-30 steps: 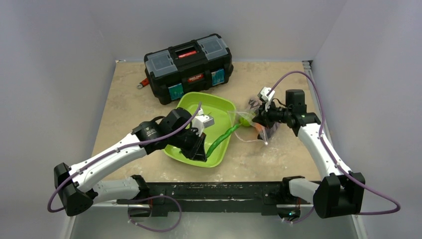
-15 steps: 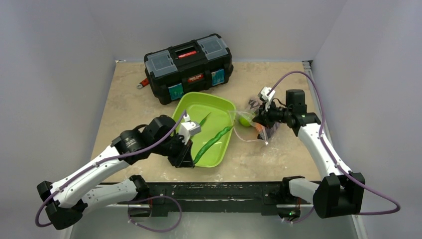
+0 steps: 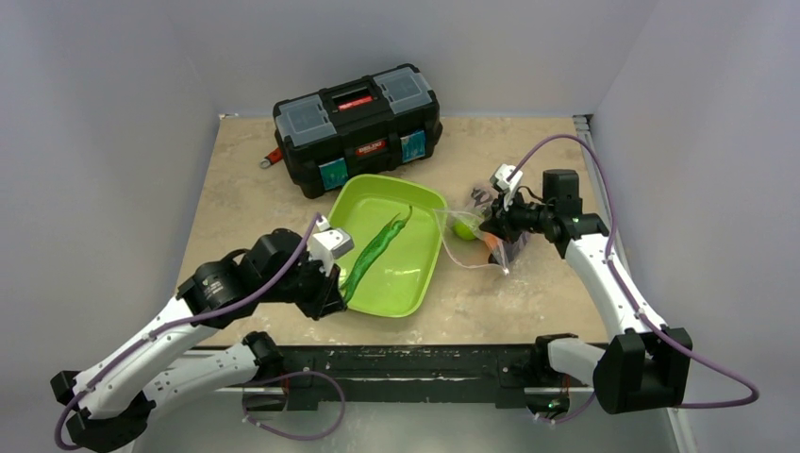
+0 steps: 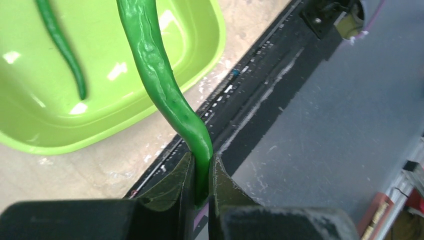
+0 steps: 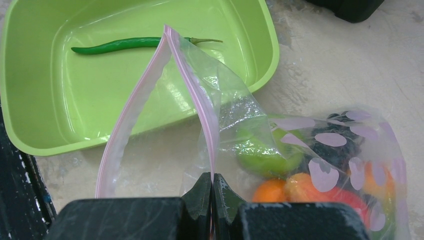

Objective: Open the zip-top bag and remove the fake food
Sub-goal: Pick up the fake vegetable from the zipper food storage bag, then place the fake vegetable in the bin.

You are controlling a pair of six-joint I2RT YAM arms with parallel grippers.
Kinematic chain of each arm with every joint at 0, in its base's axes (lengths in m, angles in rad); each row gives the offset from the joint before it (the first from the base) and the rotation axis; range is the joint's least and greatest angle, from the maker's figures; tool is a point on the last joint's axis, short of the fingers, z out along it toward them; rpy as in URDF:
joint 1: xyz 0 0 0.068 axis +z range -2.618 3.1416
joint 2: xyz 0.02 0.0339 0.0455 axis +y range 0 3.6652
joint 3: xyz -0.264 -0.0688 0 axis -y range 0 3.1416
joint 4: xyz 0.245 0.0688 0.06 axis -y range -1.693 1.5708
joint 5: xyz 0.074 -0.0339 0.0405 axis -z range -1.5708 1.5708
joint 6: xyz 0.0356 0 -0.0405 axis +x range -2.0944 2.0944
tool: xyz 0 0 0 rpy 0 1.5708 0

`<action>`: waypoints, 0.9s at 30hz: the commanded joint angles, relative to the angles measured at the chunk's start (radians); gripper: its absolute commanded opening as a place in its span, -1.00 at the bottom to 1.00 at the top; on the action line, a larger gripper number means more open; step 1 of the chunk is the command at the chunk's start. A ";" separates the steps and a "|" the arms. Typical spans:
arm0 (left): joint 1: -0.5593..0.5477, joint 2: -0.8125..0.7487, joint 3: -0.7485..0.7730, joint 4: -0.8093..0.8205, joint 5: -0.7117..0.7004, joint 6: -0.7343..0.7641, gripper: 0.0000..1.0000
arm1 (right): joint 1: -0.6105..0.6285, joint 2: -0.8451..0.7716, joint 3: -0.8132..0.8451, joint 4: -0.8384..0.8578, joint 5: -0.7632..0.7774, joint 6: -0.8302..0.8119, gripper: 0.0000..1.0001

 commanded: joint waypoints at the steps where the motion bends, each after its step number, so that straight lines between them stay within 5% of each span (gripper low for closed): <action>1: 0.008 -0.024 0.039 -0.030 -0.154 -0.008 -1.00 | -0.008 -0.032 0.009 0.036 0.017 0.006 -1.00; 13: 0.019 -0.047 0.011 -0.015 -0.367 -0.084 -1.00 | -0.008 -0.035 0.009 0.036 0.017 0.006 -1.00; 27: 0.033 0.014 -0.067 0.054 -0.388 -0.112 -1.00 | -0.010 -0.034 0.009 0.036 0.017 0.006 -1.00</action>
